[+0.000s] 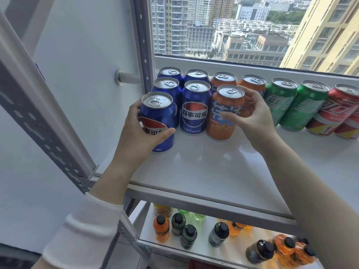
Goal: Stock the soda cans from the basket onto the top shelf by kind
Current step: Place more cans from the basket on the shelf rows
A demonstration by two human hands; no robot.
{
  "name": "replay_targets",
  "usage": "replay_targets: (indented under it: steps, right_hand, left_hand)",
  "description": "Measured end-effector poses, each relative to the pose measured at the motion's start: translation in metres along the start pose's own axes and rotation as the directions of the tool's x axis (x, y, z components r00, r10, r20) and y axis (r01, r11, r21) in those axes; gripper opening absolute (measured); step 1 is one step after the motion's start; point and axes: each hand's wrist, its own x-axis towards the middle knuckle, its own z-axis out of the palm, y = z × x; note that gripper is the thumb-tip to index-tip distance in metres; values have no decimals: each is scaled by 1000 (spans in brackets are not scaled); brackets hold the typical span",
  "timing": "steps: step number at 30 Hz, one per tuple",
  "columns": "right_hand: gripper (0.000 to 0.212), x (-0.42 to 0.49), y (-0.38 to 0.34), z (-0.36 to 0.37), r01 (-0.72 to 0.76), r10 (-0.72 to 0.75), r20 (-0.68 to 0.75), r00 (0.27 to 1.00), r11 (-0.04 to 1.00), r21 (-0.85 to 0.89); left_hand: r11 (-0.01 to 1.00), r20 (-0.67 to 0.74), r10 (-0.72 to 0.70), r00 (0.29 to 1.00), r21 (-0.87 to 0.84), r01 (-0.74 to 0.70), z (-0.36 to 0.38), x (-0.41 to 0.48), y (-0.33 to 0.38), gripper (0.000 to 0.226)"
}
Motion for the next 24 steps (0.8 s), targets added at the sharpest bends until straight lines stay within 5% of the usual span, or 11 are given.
replay_targets:
  steps: [15, 24]
  right_hand:
    - [80, -3, 3, 3, -3, 0, -34, 999, 997, -72]
    - [86, -10, 9, 4, -23, 18, -43, 999, 993, -117]
  left_hand:
    - [998, -141, 35, 989, 54, -28, 14, 0, -2, 79]
    - [998, -17, -13, 1000, 54, 14, 7, -9, -3, 85]
